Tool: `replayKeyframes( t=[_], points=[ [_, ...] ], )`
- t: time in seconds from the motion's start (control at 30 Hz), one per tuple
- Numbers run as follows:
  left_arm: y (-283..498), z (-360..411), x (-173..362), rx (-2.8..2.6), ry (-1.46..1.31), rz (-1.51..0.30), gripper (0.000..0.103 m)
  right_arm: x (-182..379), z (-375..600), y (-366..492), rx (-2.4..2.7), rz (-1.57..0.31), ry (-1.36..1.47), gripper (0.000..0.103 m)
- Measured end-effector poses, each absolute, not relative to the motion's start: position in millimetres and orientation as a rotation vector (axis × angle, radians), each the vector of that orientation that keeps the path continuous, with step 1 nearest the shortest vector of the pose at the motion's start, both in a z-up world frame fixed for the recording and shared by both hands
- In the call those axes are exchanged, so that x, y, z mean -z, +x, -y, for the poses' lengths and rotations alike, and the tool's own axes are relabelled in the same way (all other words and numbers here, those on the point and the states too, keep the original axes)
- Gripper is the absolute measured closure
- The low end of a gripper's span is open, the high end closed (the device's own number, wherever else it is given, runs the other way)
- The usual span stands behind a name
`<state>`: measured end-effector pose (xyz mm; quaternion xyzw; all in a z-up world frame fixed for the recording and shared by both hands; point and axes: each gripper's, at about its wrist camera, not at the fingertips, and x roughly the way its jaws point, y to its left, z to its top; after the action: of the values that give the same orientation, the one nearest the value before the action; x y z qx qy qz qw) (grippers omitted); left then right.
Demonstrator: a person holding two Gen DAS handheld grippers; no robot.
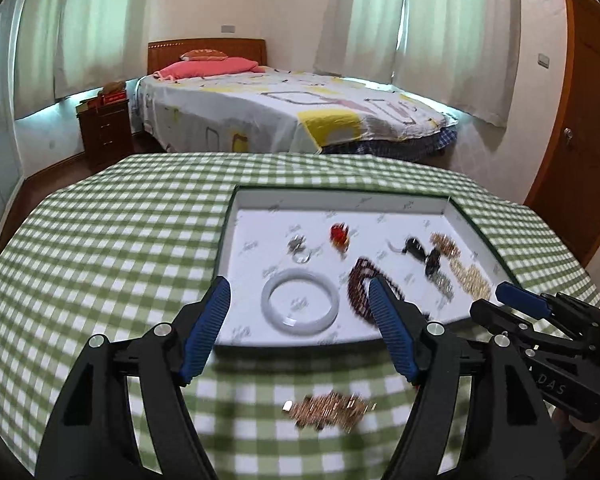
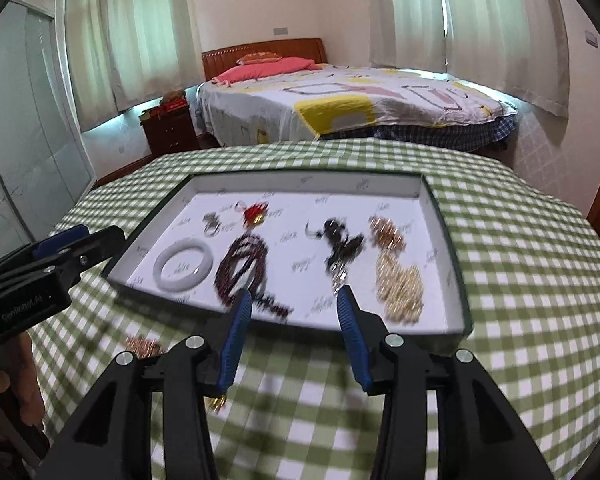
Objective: Organize jewelry
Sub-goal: 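Withdraw both open grippers from the tray toward the gold chain and red charm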
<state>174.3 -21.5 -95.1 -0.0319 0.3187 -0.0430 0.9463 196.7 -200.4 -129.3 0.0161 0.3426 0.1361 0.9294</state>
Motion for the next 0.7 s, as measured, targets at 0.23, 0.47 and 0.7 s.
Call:
replayKeyframes(
  t=[0.23,0.47,0.7],
  points=[
    [149.3,10.4,107.6,0.060,-0.064,-0.674,0.033,144.1,185.5,180.8,-0.314,-0.732,0.016,0.058],
    [138.6,4.9,116.3,0.047,-0.067,-0.695,0.033,160.0,165.3,182.1,-0.361,-0.783,-0.014,0.060],
    [139.3,6.8,123.3,0.053,-0.065,-0.713,0.033,173.2,154.6,192.8,-0.384,-0.843,-0.042,0.070]
  ],
)
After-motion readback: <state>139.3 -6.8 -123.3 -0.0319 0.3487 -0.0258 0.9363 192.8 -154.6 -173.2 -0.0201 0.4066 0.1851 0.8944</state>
